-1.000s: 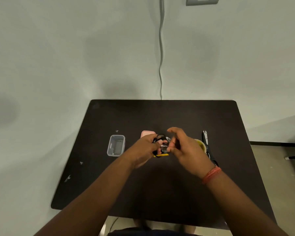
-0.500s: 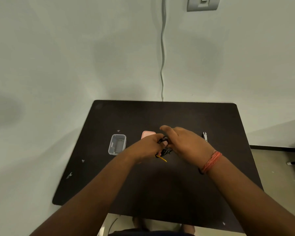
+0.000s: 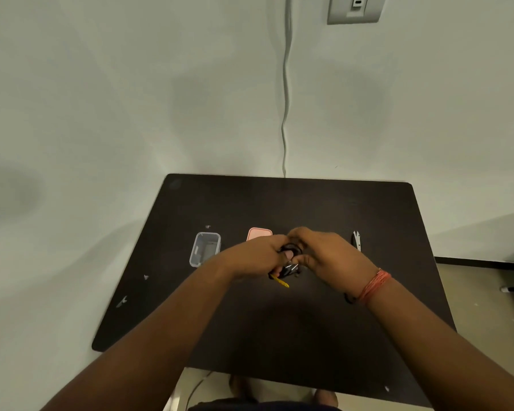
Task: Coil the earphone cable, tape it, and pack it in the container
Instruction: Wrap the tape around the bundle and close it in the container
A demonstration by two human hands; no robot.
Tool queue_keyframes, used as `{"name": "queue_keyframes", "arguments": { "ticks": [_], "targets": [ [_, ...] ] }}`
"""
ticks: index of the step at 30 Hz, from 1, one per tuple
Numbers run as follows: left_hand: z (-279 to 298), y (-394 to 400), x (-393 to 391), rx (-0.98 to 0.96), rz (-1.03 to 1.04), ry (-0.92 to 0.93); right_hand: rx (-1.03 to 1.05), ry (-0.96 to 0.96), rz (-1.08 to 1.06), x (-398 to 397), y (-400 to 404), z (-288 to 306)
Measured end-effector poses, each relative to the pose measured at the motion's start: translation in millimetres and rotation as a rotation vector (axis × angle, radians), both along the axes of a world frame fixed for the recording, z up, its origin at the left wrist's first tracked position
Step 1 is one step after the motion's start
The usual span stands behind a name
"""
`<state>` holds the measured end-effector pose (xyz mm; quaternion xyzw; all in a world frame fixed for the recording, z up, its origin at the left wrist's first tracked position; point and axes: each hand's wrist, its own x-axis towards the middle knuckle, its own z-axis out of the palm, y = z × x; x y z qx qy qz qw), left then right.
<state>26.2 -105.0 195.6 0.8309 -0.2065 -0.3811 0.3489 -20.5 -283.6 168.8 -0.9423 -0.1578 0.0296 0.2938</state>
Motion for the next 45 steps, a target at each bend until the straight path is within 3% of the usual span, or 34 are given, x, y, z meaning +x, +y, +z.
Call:
{"name": "queue_keyframes", "arguments": {
  "ticks": [3, 7, 18, 25, 33, 38, 45],
  "targets": [
    [-4.3, 2.7, -3.1, -0.058, 0.063, 0.112, 0.023, 0.042, 0.006, -5.8, -2.8, -1.5],
    [-9.1, 3.3, -8.9, -0.162, 0.176, 0.125, 0.041, 0.021, 0.002, -9.7, -6.3, 0.6],
    [-8.3, -7.5, -19.0, -0.034, 0.001, -0.32, 0.085, -0.008, -0.011, -16.0, -9.5, 0.6],
    [-12.5, -8.7, -21.5, 0.137, -0.129, -0.408, 0.142, -0.003, -0.015, -17.9, -13.7, -4.9],
    [-21.6, -4.6, -27.2, -0.041, 0.1, -0.397, 0.491, 0.013, -0.231, -27.1, 3.9, -16.5],
    [-25.8, 0.7, -31.2, 0.021, 0.107, -0.468, 0.676, 0.162, -0.23, -26.6, 8.3, -25.6],
    [-36.4, 20.8, -30.1, -0.012, 0.185, -0.401, 0.627, 0.206, -0.182, -13.4, 27.9, -36.7]
  ]
}}
